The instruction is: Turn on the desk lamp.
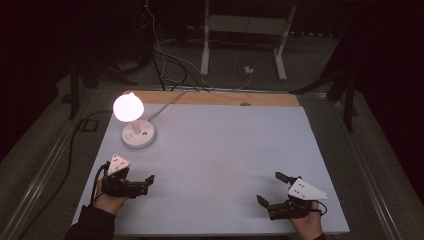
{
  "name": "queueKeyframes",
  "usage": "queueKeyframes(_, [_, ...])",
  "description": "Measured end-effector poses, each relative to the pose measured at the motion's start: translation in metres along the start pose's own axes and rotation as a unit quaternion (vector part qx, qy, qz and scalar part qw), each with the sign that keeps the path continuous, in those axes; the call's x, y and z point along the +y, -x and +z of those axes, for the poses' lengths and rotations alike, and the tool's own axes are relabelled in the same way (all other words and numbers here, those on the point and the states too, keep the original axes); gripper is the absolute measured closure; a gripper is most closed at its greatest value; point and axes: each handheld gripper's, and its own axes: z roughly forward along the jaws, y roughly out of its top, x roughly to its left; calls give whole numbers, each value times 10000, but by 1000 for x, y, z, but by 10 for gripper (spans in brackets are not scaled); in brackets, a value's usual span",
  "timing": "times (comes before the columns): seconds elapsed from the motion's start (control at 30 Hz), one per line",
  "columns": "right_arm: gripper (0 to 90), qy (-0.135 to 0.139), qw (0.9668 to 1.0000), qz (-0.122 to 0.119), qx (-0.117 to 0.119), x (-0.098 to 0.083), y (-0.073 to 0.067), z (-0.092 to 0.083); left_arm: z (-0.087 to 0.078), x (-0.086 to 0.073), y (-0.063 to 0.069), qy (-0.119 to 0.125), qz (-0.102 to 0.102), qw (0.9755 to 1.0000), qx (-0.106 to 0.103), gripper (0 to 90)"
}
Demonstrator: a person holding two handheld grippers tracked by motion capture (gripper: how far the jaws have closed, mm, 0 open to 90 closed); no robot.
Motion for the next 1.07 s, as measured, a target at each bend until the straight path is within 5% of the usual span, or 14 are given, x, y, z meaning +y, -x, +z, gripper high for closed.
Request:
queueKeyframes(0.5, [0, -11, 10000, 17, 2, 0, 0, 0, -3, -33, 1, -111, 312, 9994, -92, 3])
queueKeyframes(1.07, [0, -39, 10000, -30, 28, 0, -1, 1, 5, -33, 1, -103, 412, 9990, -125, 3])
